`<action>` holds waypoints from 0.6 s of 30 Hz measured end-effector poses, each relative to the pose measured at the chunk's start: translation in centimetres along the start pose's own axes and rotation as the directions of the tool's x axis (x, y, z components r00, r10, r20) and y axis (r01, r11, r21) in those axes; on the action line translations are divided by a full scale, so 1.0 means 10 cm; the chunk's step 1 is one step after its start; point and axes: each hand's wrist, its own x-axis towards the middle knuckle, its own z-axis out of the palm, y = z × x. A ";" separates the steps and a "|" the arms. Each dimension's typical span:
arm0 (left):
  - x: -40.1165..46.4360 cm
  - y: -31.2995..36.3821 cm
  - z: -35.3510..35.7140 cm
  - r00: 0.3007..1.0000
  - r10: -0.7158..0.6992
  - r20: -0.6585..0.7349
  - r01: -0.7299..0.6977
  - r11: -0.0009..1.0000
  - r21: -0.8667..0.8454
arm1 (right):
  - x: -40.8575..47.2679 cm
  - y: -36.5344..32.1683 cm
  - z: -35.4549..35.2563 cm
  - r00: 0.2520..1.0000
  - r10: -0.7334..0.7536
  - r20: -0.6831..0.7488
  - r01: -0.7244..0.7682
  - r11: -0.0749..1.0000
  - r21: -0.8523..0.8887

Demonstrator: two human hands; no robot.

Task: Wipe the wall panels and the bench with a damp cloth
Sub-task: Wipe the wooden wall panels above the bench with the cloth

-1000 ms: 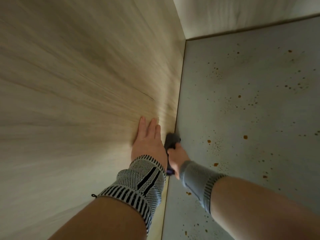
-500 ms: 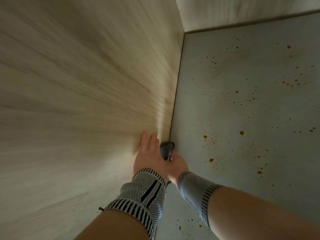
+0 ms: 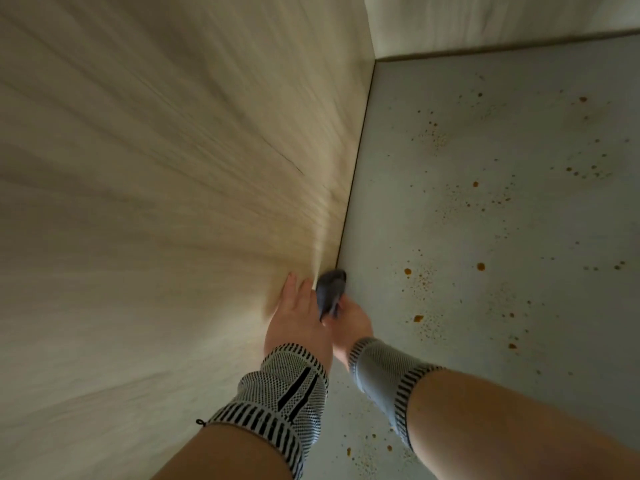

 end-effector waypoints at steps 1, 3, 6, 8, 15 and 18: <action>-0.02 0.00 0.00 1.000 0.006 0.011 -0.005 1.000 -0.014 | -0.02 0.01 0.02 0.999 0.028 0.018 -0.028 1.000 0.008; 0.00 -0.02 -0.01 0.999 0.037 0.032 -0.037 0.999 -0.009 | 0.11 -0.15 -0.10 0.999 0.048 -0.001 -0.048 0.999 -0.009; 0.01 -0.02 0.00 0.997 0.054 0.047 -0.056 0.998 0.022 | 0.47 -0.66 -0.47 0.995 -0.036 -0.094 0.040 0.998 0.040; 0.02 -0.01 0.00 0.995 0.054 0.081 -0.057 0.998 0.034 | 0.61 -0.87 -0.65 0.988 -0.086 -0.131 0.098 0.991 0.090; -0.07 -0.07 -0.06 1.000 -0.002 0.020 0.002 1.000 -0.012 | 0.23 -0.20 -0.19 0.999 0.031 0.011 -0.031 0.997 0.072; -0.18 -0.13 -0.14 0.999 -0.018 0.046 0.016 0.999 0.030 | 0.07 -0.10 -0.06 0.994 0.043 0.097 -0.051 0.995 0.083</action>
